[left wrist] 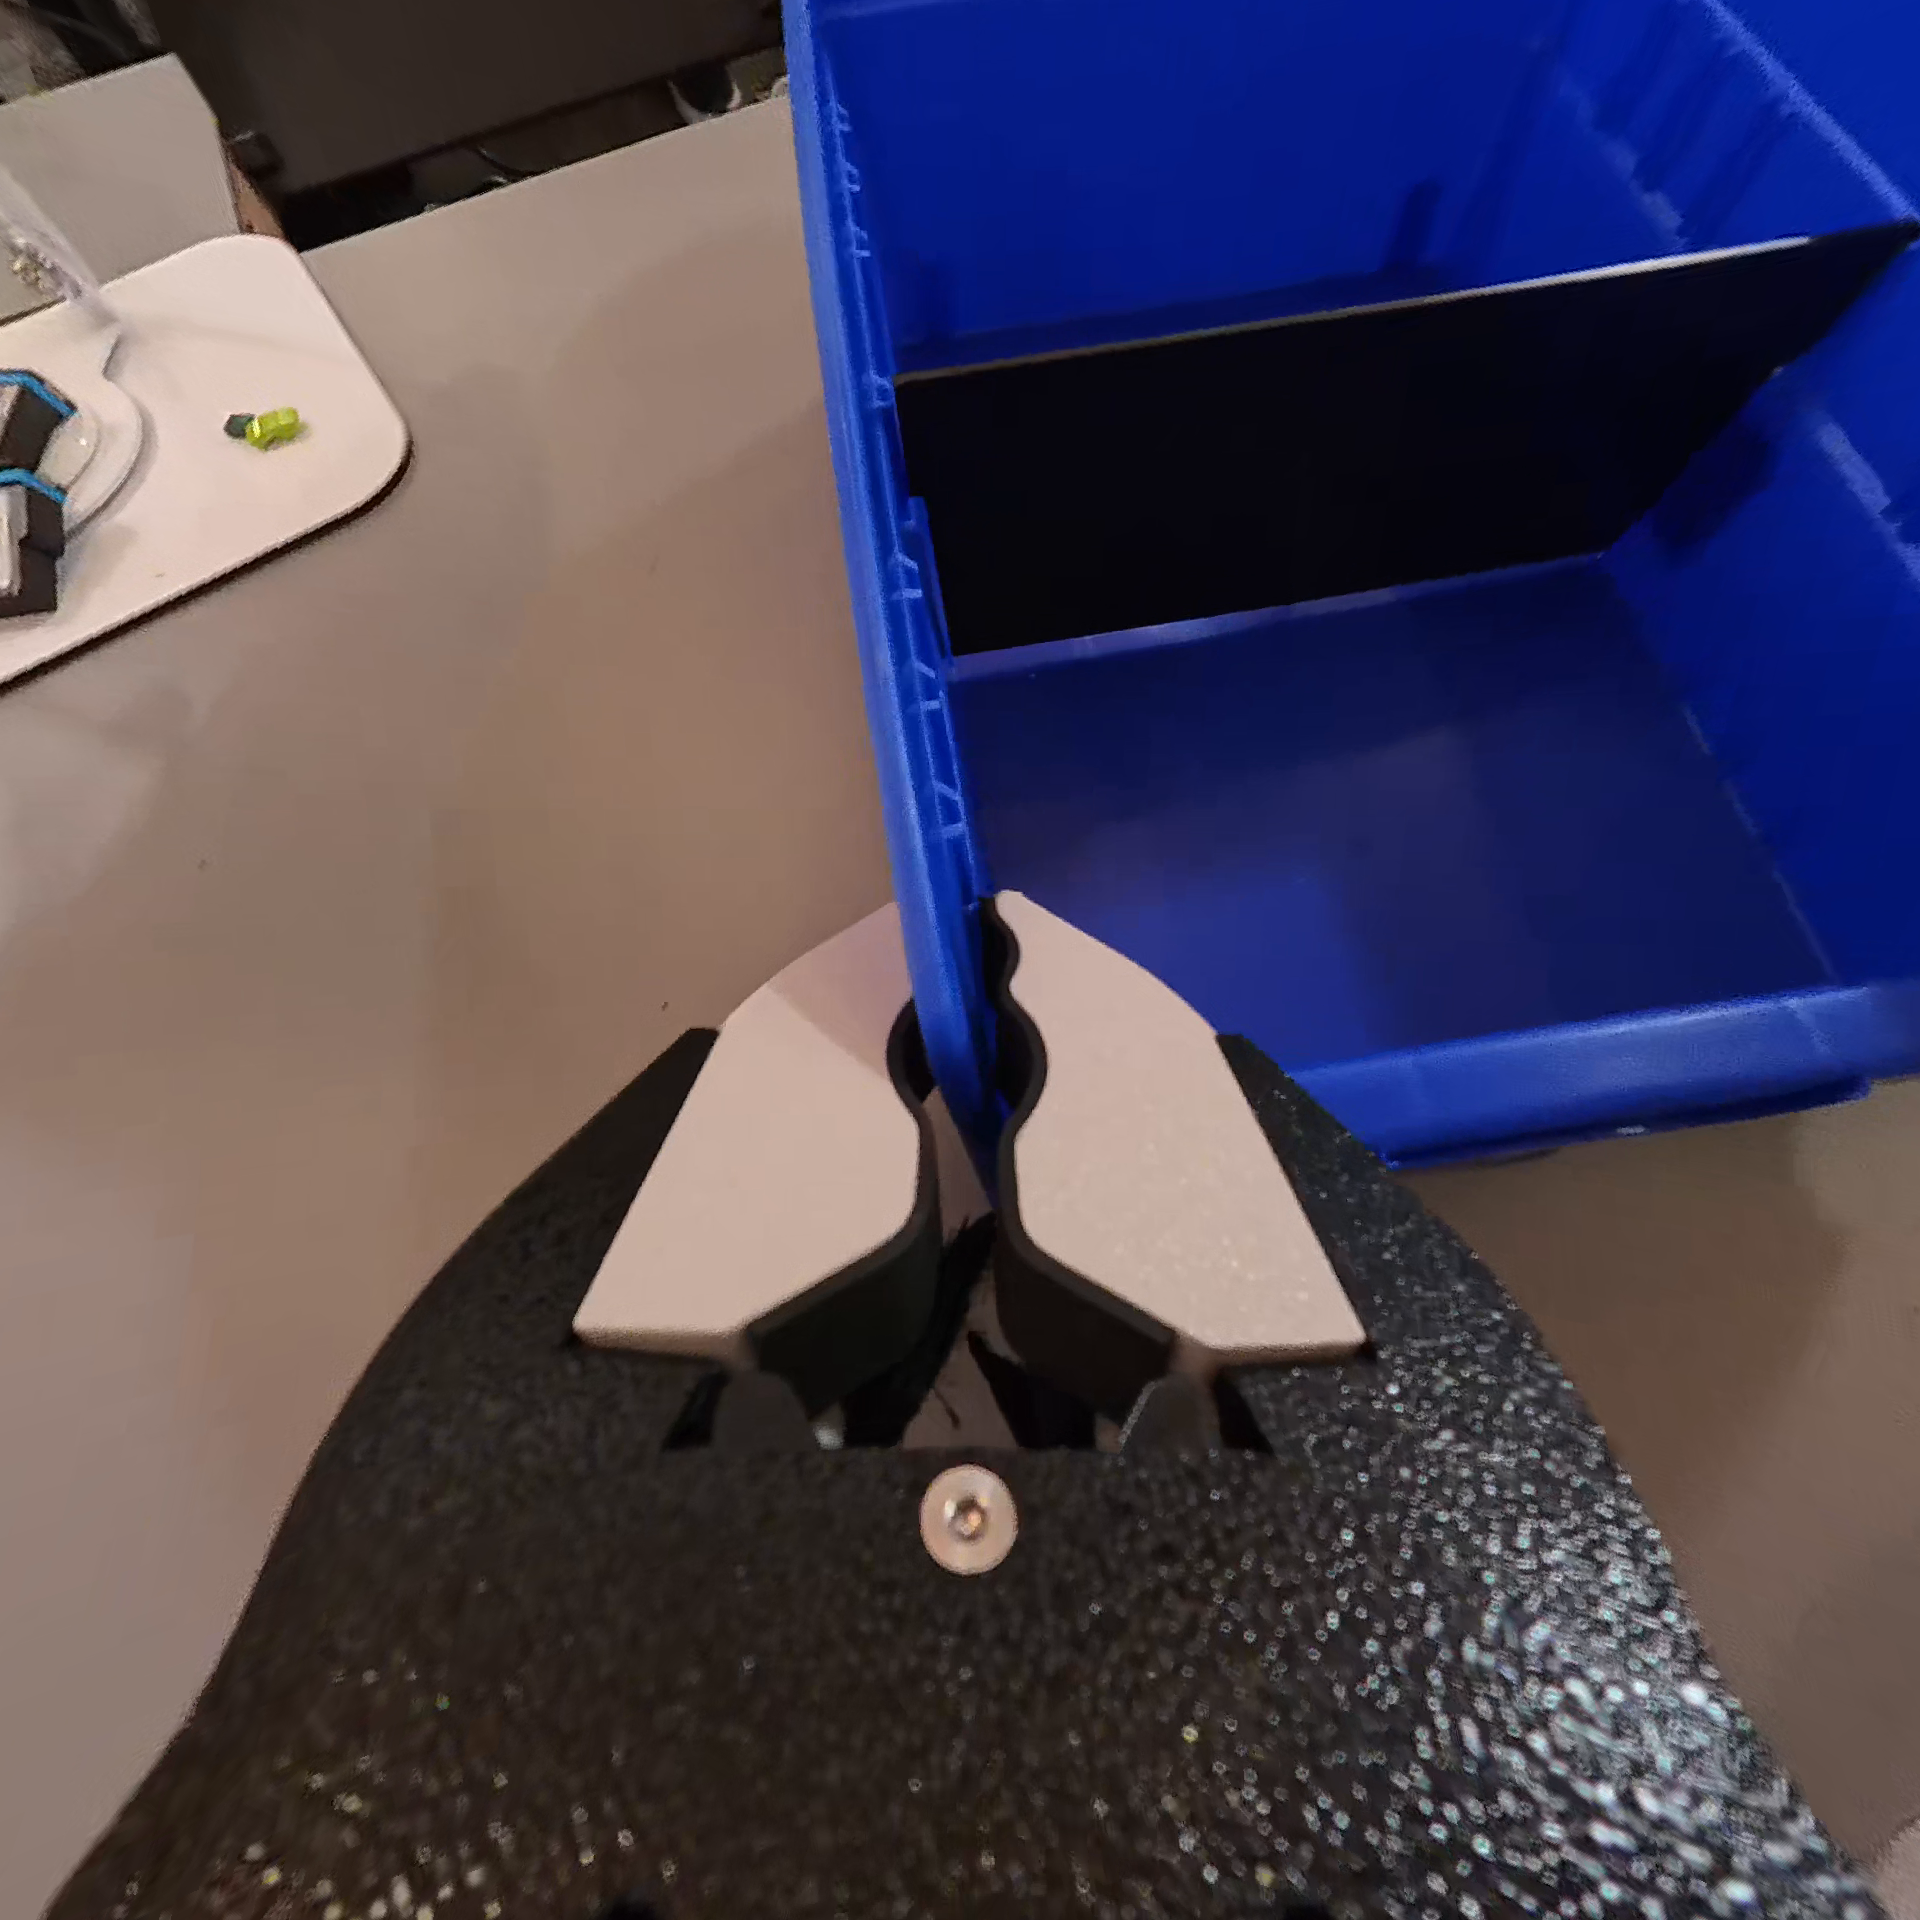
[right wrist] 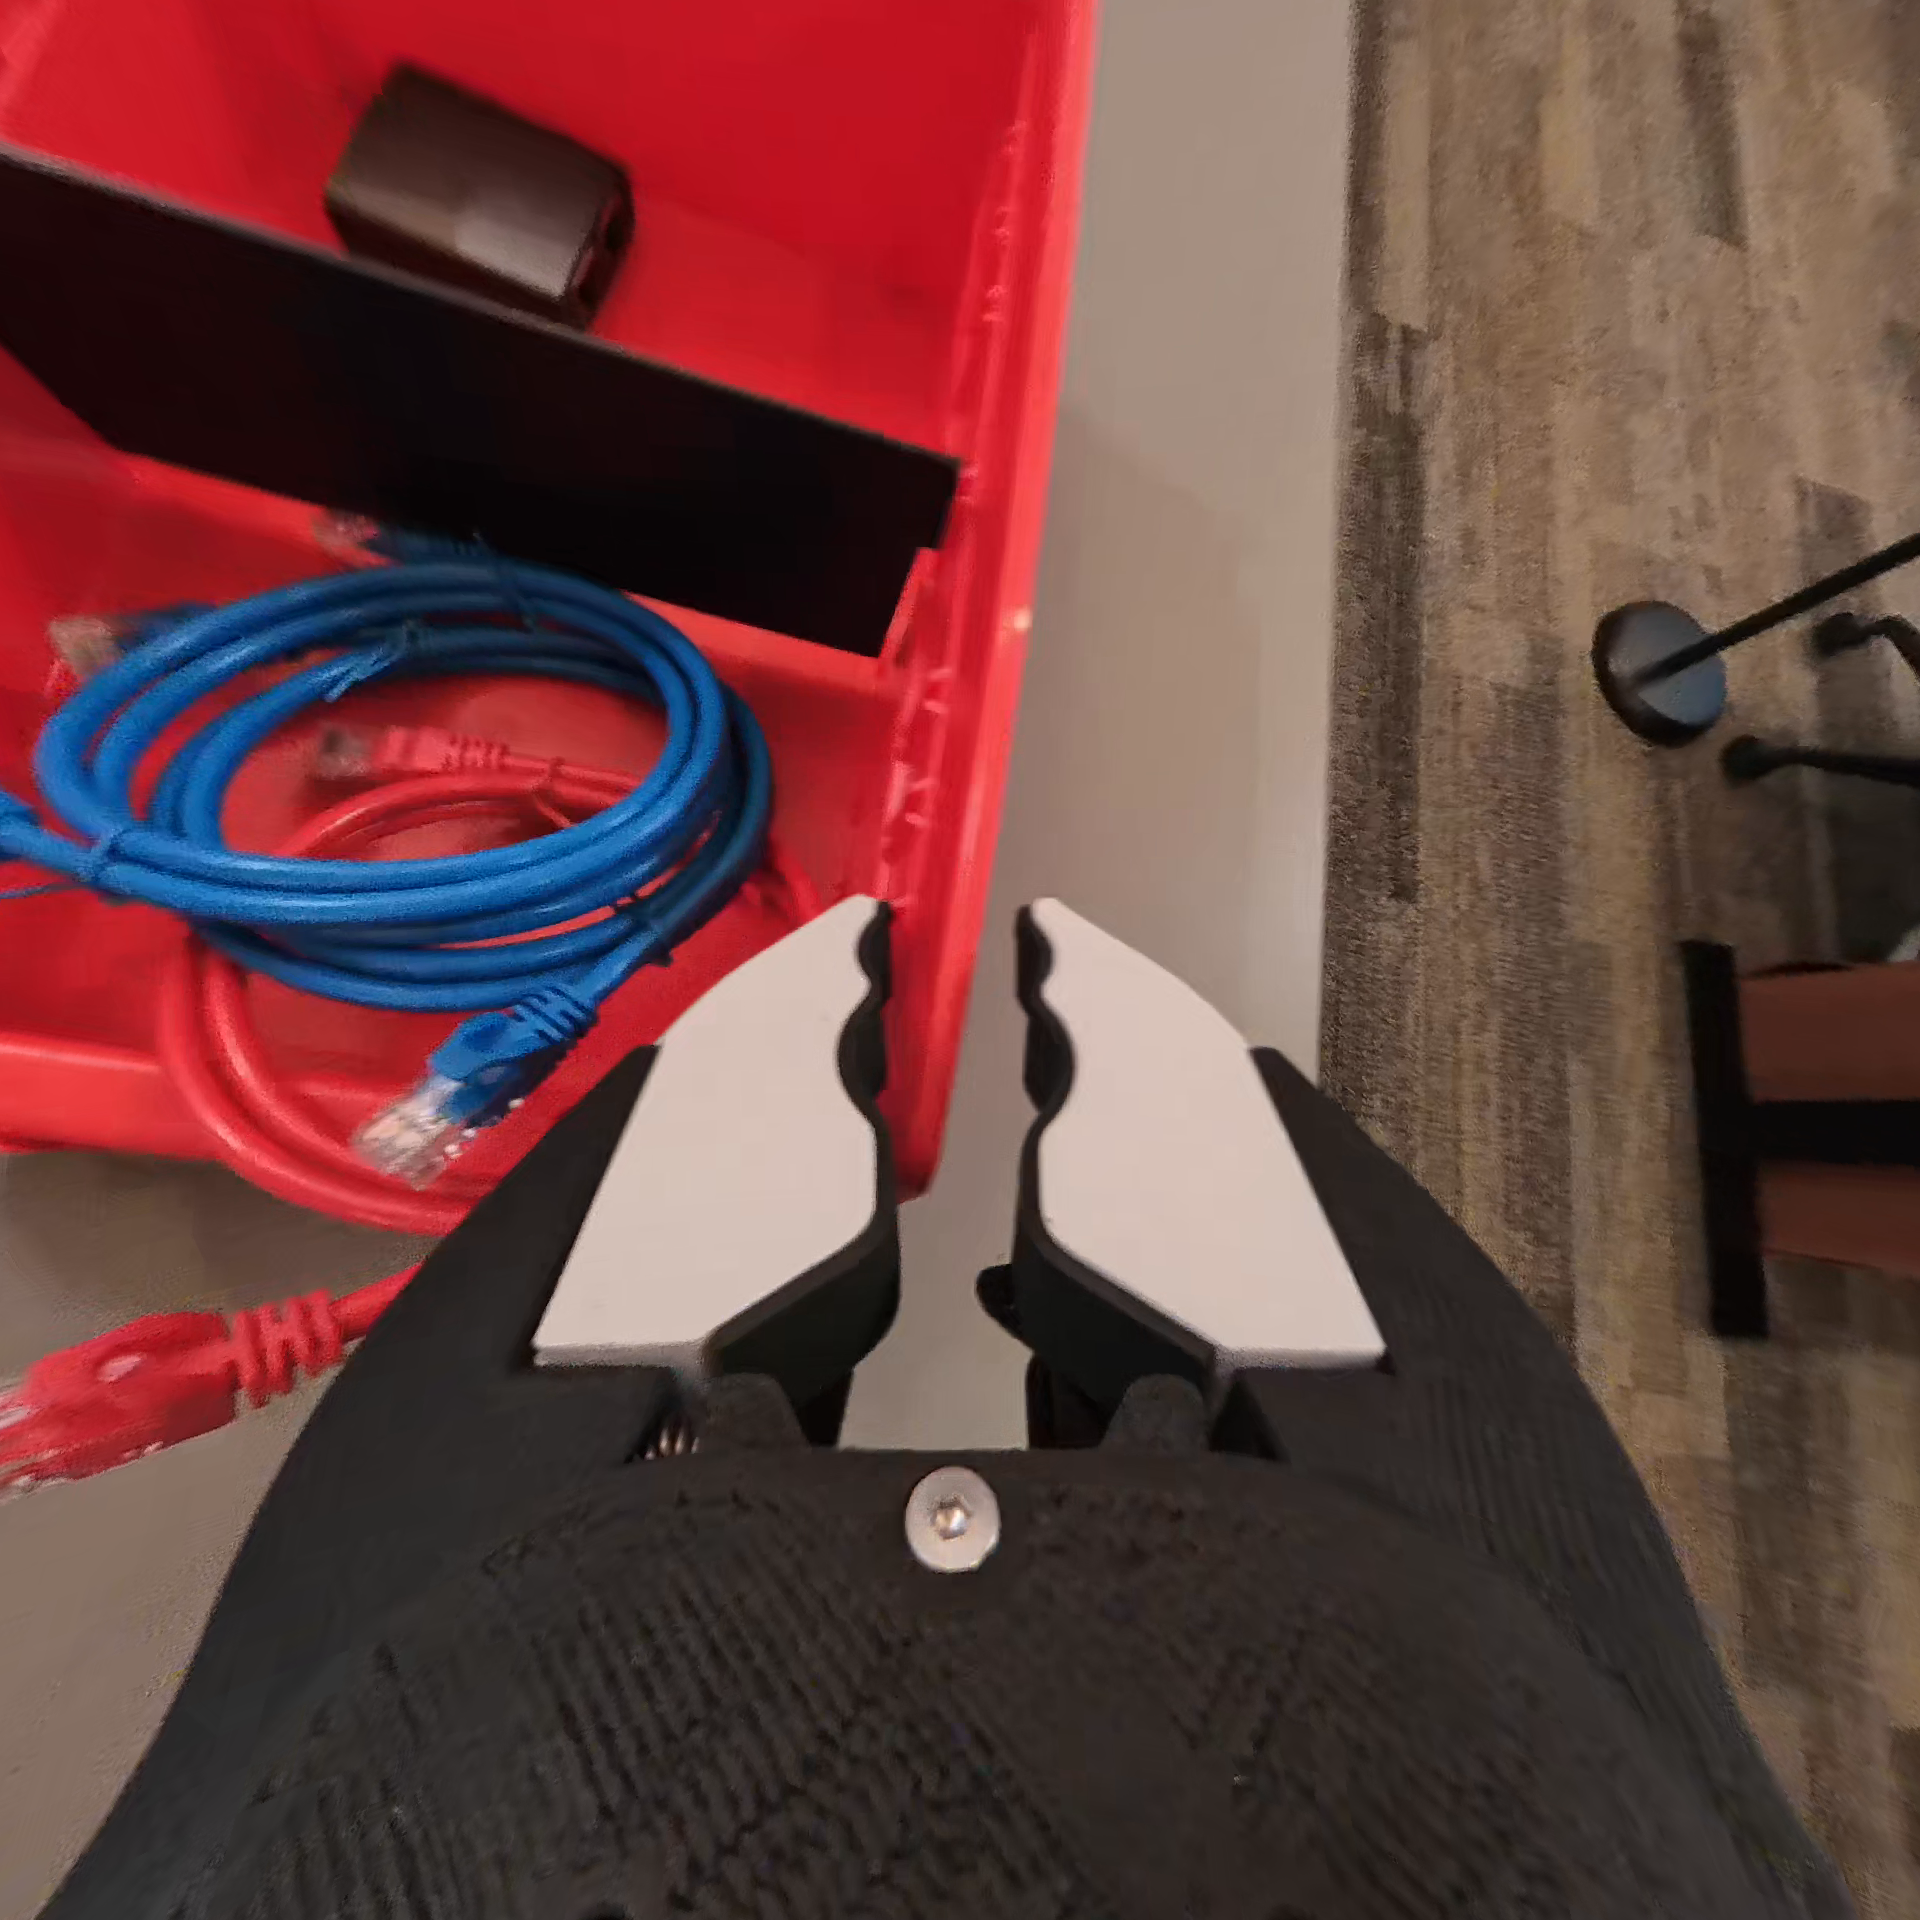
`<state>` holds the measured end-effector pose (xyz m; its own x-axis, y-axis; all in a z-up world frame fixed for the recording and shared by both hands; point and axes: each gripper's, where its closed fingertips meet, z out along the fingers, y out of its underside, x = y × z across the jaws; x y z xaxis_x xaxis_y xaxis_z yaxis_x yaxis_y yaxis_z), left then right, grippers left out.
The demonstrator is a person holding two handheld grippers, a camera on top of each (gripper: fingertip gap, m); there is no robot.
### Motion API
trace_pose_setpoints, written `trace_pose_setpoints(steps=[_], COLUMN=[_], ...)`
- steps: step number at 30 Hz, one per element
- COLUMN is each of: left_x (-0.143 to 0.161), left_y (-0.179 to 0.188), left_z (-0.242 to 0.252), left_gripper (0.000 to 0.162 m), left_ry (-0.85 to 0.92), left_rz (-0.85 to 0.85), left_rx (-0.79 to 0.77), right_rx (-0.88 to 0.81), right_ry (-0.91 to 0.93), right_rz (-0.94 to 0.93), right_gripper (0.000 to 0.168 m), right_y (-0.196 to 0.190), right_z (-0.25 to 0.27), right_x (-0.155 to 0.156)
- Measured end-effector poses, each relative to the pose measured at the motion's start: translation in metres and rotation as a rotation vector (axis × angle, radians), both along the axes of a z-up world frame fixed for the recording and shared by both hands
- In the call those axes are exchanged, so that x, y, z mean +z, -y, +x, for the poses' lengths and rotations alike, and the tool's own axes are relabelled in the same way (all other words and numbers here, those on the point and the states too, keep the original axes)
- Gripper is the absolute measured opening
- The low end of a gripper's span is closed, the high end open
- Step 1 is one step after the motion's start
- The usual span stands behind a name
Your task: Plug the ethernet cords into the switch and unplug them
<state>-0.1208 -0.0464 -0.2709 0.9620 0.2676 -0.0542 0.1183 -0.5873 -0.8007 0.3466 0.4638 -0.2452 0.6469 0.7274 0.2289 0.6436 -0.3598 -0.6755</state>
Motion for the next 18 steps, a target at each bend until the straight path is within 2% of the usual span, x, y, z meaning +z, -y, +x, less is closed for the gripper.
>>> trace_pose_setpoints(steps=[1,7,14,18], left_x=[0.000,0.001,0.005,0.005], left_y=[0.005,0.038,0.083,0.102], left_z=[-0.003,-0.020,-0.045,-0.058], left_gripper=[0.004,0.004,0.002,0.005], left_ry=[0.003,-0.011,0.020,0.016], left_rz=[0.000,0.008,0.026,0.013], left_rx=[0.013,0.057,0.144,0.199], right_rx=[0.009,0.052,-0.032,-0.044], right_ry=[0.006,0.018,-0.201,-0.290], right_rz=[-0.004,0.061,0.078,0.105], right_gripper=[0.015,0.012,0.012,0.015], right_y=[0.002,0.023,0.071,0.108], right_z=[-0.003,-0.017,-0.043,-0.077], right_x=[-0.001,0.003,0.006,0.009])
